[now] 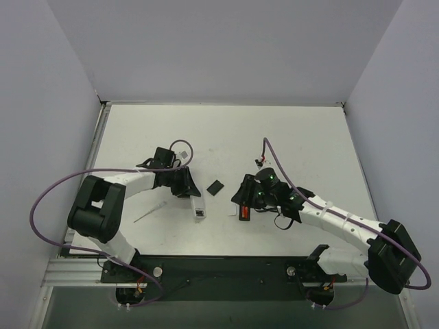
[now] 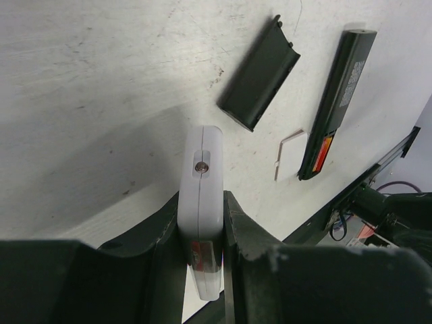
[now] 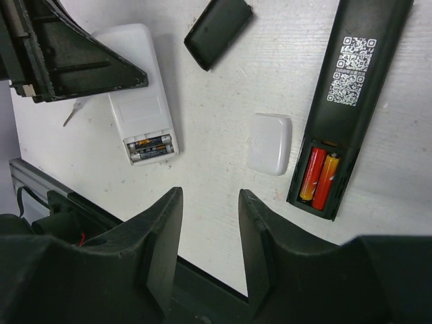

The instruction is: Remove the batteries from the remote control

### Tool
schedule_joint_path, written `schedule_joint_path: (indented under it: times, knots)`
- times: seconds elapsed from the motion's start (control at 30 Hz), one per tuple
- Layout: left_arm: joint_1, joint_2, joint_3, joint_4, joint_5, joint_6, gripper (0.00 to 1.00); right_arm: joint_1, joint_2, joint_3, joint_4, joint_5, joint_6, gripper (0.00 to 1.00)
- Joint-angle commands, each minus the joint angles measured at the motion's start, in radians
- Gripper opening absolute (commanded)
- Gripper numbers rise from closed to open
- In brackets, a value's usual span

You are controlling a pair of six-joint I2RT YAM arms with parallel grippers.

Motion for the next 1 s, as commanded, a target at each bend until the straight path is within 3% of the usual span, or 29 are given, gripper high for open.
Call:
schedule_joint_path:
  times: [0.0, 0.07, 0.33, 0.37, 0.47, 0.63, 0.8, 0.97]
  knots:
    - [-0.013, 0.018, 0.077, -0.055, -0.011, 0.041, 0.13, -0.014, -0.066, 0.021, -0.039, 0.037, -0.019, 0.35]
    - [-0.015, 0.023, 0.093, -0.092, -0.045, 0.046, 0.21, -0.019, -0.082, 0.012, -0.038, 0.038, -0.018, 0.35]
    - [-0.012, 0.009, 0.156, -0.176, -0.100, 0.068, 0.74, -0.025, -0.141, 0.004, -0.079, 0.046, -0.018, 0.35]
    - [-0.012, 0.003, 0.163, -0.186, -0.108, 0.068, 0.76, -0.026, -0.145, 0.004, -0.081, 0.046, -0.018, 0.35]
    - [-0.005, -0.026, 0.203, -0.255, -0.160, 0.069, 0.80, -0.031, -0.160, 0.006, -0.092, 0.047, -0.025, 0.35]
    - [0.056, -0.119, 0.246, -0.400, -0.378, -0.038, 0.78, -0.031, -0.181, -0.001, -0.105, 0.058, -0.047, 0.35]
    - [0.206, -0.298, 0.104, -0.431, -0.502, -0.294, 0.71, -0.034, -0.195, -0.010, -0.108, 0.058, -0.050, 0.36]
    - [0.364, -0.448, -0.060, -0.470, -0.531, -0.544, 0.66, -0.033, -0.204, -0.016, -0.104, 0.060, -0.045, 0.36]
